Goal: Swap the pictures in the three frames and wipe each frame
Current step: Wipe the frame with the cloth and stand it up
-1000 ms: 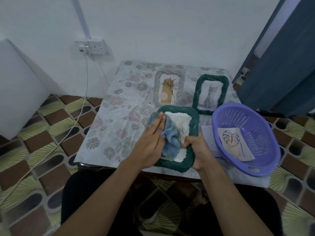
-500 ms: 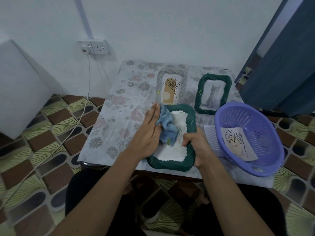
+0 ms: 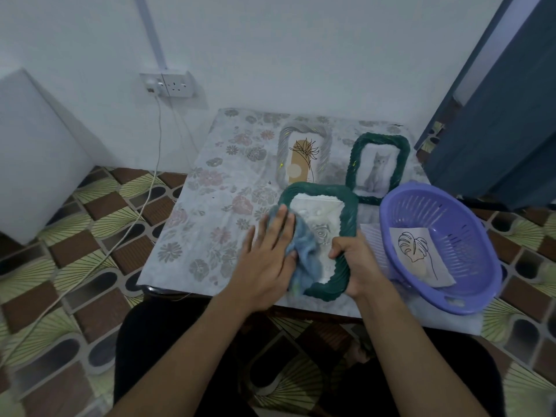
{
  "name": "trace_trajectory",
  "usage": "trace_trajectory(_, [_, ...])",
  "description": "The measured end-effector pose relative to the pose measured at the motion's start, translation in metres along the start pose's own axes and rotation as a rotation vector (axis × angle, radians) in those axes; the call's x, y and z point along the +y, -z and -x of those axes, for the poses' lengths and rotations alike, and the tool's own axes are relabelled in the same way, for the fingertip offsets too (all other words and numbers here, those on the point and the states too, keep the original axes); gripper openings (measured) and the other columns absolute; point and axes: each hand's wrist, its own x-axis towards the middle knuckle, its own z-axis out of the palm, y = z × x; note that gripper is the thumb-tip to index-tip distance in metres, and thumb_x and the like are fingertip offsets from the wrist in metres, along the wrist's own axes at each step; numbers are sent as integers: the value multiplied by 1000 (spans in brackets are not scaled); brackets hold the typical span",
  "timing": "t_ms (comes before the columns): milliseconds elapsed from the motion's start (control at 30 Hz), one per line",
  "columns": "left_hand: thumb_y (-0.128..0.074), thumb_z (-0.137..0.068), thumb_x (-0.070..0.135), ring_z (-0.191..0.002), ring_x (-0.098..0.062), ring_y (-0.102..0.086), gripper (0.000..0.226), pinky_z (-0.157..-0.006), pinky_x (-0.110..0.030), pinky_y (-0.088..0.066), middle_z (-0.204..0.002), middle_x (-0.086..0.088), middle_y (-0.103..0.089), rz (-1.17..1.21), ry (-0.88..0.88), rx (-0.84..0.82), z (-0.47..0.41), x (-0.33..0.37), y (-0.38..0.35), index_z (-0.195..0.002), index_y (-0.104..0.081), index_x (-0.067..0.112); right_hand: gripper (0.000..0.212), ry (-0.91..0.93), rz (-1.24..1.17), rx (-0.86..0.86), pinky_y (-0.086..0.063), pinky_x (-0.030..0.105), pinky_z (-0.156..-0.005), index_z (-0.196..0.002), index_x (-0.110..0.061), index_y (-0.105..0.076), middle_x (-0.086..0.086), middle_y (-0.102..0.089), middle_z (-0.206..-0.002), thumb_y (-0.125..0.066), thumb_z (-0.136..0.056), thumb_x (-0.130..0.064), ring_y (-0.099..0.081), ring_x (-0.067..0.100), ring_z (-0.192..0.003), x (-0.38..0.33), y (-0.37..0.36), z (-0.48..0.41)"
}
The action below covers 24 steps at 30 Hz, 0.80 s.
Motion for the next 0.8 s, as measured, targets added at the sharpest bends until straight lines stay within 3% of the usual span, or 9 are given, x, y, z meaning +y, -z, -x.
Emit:
trace_trajectory(133, [0, -94, 50, -150, -25, 16, 66, -121, -41, 11, -162, 0, 19, -13, 119, 118, -33, -6, 18, -152, 15, 24, 67, -42, 14, -97, -39, 56, -76, -99, -5, -57, 15, -47, -98, -58, -32, -1, -46, 39, -86, 11, -15, 9])
trace_trajectory(267, [-13, -100, 44, -148, -10, 15, 62, -123, -37, 6, -163, 6, 8, 274, 175, 188, -51, -8, 33, -153, 10, 24, 49, -59, 31, -118, -45, 43, -68, -88, -7, -49, 10, -44, -75, -49, -41, 6, -47, 34, -75, 12, -17, 10])
trace_trajectory(333, [-15, -101, 36, -145, -5, 17, 56, -123, -36, 7, -159, 8, 11, 338, 107, 194, -50, -7, 33, -149, 12, 23, 52, -39, 37, -104, -46, 40, -66, -92, -7, -49, 11, -45, -77, -47, -42, 6, -48, 33, -77, 7, -19, 12])
trace_trajectory(433, [-15, -100, 23, -150, -25, 14, 58, -122, -49, 4, -159, -6, 11, 205, -73, 222, -41, -11, 21, -150, 5, 2, 55, -4, -21, -56, -47, 41, -64, -95, -6, -52, 13, -48, -80, -45, -42, 5, -51, 33, -71, 2, -16, 8])
trace_trajectory(533, [-14, -97, 24, -151, -26, 11, 63, -123, -42, 4, -162, -10, 9, 211, -68, 145, -23, -7, 6, -151, 5, 0, 77, 36, -114, 57, -52, 50, -69, -117, 5, -51, 18, -57, -95, -46, -40, 6, -59, 37, -81, -5, -6, -3])
trace_trajectory(600, [-15, -97, 25, -151, -26, 10, 64, -123, -47, -1, -163, -14, 7, 173, -67, 102, -12, -5, -6, -153, 0, -2, 86, 96, -156, 91, -48, 54, -78, -122, 7, -48, 19, -57, -102, -50, -36, 5, -57, 40, -89, -8, -2, -8])
trace_trajectory(800, [-19, -98, 28, -151, -27, 15, 65, -121, -54, 2, -164, -14, 8, 44, -130, 60, 5, 20, -13, -155, -2, 1, 84, 87, -205, 151, -43, 52, -79, -107, 2, -53, 15, -48, -100, -64, -24, -5, -49, 37, -88, 2, 0, -15])
